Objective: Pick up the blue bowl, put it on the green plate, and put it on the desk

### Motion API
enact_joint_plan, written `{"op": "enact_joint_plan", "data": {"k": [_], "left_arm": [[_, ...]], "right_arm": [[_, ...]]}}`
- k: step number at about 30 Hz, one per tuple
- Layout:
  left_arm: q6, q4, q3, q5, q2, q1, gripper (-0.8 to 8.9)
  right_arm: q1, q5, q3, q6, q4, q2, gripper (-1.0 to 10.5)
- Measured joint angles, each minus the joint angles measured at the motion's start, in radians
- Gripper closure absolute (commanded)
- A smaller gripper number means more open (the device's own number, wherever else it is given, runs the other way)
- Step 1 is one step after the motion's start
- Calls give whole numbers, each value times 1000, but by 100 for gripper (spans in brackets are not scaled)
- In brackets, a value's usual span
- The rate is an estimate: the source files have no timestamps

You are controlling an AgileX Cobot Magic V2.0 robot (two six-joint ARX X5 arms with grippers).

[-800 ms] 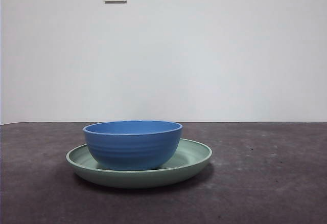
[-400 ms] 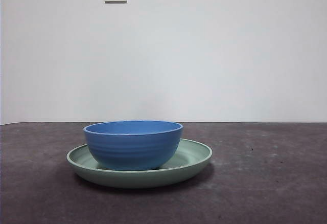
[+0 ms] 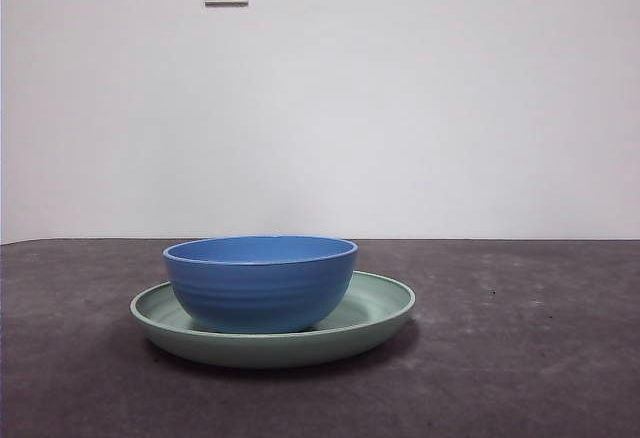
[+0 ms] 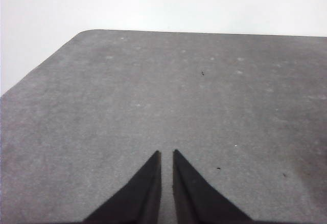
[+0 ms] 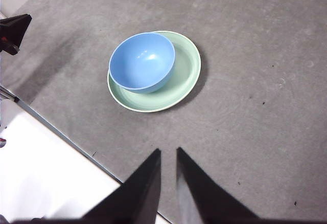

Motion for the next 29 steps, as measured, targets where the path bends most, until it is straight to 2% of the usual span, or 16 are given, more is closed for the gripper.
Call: {"op": "enact_joint_plan", "data": {"k": [5,13,29], "left_arm": [[-1,0,0,2,0,-1,778],[-49,0,0,2,0,-1,778],[-53,0,0,3,0,-1,778]], "right_arm": [[0,0,0,0,0,0,902],[0,0,0,0,0,0,902],[0,0,0,0,0,0,902]]}}
